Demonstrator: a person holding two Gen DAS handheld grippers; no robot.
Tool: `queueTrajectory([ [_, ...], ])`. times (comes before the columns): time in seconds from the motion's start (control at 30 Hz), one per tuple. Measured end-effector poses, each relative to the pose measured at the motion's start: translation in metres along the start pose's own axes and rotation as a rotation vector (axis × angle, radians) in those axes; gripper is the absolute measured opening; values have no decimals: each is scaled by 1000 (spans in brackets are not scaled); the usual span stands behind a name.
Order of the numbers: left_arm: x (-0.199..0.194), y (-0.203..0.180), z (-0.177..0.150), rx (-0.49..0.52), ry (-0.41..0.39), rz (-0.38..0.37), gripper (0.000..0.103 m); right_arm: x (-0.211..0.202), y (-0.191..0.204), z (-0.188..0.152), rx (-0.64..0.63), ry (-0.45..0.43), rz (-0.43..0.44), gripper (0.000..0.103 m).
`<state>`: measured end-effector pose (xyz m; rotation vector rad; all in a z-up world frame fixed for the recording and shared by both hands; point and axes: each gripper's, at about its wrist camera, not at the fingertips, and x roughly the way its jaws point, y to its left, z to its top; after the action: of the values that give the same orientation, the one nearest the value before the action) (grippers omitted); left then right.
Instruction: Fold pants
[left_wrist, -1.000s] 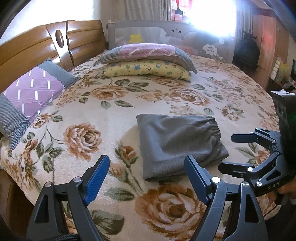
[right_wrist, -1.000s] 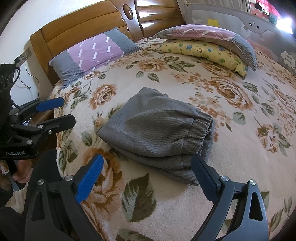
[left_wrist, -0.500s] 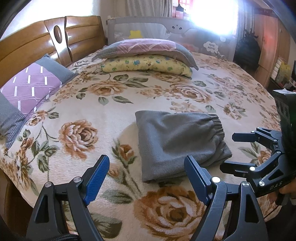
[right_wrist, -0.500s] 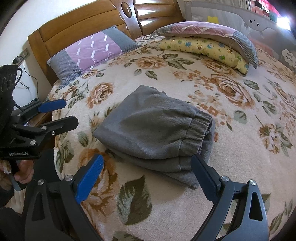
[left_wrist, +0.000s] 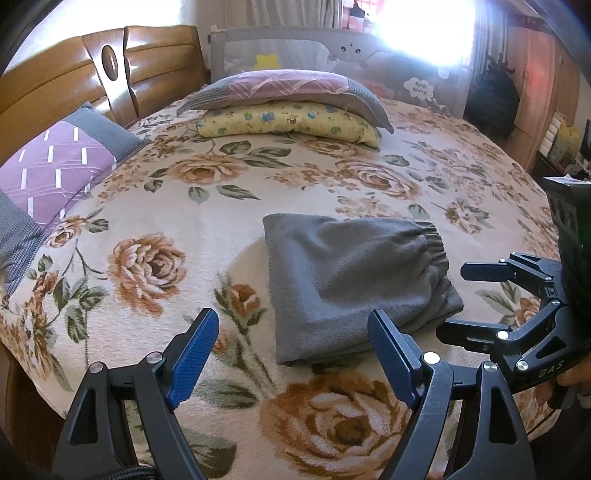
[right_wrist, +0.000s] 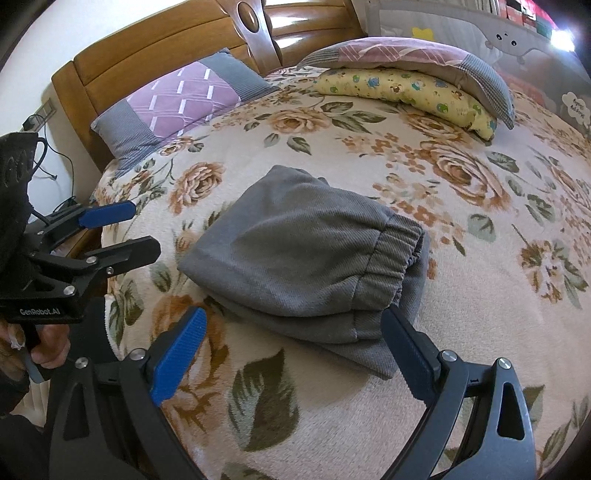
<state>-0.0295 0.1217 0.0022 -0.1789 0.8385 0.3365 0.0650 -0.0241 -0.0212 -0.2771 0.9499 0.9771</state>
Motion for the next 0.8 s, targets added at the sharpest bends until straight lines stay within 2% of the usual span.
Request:
queueTrajectory([
  [0.8,4,-6,1,5,9,-9,83,2,-6,-2,10,-1,-1,96],
])
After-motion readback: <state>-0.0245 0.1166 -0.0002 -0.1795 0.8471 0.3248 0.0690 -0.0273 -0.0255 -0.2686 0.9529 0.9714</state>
